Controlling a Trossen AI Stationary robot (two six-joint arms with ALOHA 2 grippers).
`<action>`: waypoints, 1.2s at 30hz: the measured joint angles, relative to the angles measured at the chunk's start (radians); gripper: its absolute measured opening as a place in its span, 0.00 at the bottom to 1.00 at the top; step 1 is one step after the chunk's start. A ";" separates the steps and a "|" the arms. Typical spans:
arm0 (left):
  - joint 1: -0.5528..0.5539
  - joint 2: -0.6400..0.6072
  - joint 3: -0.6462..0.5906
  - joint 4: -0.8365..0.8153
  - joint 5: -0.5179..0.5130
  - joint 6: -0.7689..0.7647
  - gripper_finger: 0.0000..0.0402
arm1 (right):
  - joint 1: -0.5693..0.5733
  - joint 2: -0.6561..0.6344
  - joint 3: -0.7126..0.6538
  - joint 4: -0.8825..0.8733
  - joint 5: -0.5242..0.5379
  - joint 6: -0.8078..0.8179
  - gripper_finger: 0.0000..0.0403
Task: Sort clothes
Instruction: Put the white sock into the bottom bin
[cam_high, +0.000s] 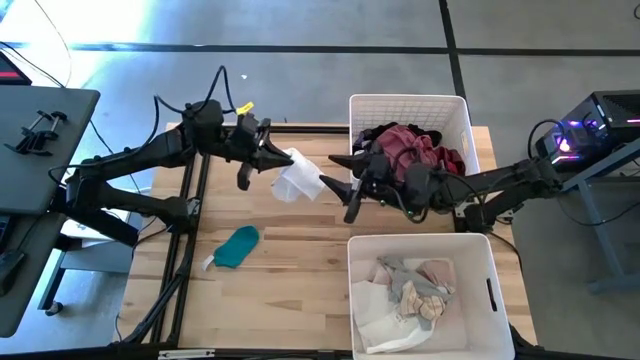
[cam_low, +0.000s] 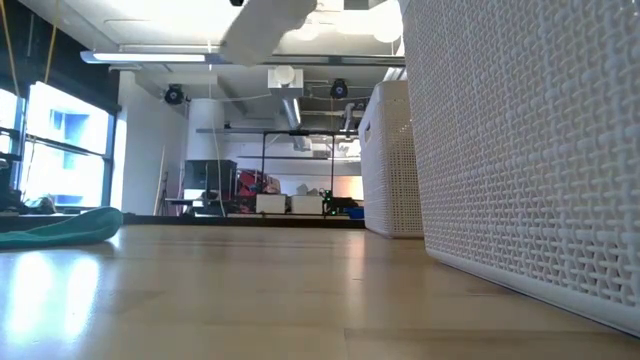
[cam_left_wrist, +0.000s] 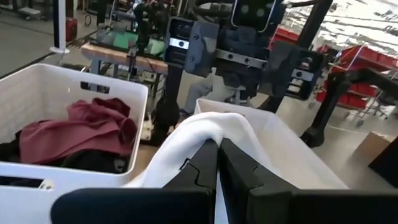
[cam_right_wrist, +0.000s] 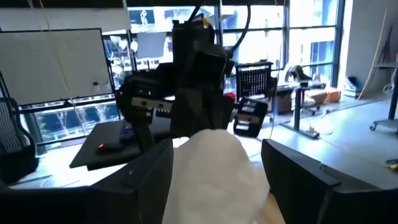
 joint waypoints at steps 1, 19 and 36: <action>-0.003 0.000 0.000 0.006 0.000 -0.005 0.00 | 0.000 0.000 0.000 0.008 0.003 -0.015 0.57; -0.035 0.054 0.000 0.062 -0.003 -0.032 0.00 | -0.054 0.148 0.000 0.001 -0.158 0.003 0.56; -0.093 0.105 0.000 0.214 0.052 -0.067 0.00 | -0.079 0.193 0.000 0.125 -0.075 0.002 0.23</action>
